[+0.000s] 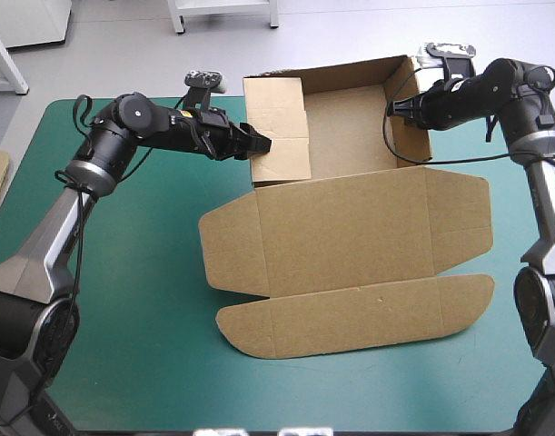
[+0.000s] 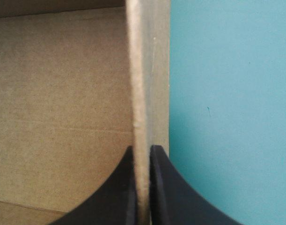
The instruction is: Fold the box
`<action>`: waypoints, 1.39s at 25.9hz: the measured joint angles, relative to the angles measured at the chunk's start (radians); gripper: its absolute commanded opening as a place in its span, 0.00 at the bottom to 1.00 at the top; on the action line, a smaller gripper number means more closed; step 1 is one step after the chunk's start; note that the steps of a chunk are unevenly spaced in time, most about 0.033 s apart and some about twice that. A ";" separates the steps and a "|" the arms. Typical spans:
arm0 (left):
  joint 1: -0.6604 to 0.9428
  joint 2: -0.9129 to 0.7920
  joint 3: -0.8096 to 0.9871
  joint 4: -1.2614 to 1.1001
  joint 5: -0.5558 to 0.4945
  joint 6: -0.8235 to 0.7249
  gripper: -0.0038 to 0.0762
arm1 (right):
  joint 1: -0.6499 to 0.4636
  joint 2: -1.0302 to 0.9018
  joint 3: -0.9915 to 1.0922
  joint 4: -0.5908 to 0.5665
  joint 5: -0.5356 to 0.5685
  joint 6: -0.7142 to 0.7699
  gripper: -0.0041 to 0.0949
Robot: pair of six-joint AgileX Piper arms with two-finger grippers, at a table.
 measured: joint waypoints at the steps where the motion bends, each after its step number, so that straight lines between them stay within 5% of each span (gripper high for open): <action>1: -0.007 0.000 0.000 0.030 -0.005 -0.027 0.55 | 0.001 0.003 0.000 0.001 0.007 0.002 0.03; 10: -0.040 0.110 -0.158 0.357 0.120 -0.246 0.52 | 0.091 0.065 0.000 -0.039 0.025 0.062 0.03; 17: -0.042 0.232 -0.314 0.485 0.284 -0.293 0.24 | 0.120 0.093 0.000 -0.059 0.041 0.094 0.03; 22: -0.071 0.287 -0.319 0.582 0.290 -0.341 0.07 | 0.126 0.123 0.000 -0.067 0.058 0.116 0.03; 36: -0.077 0.361 -0.322 0.623 0.292 -0.402 0.04 | 0.210 0.198 0.000 -0.221 0.086 0.189 0.03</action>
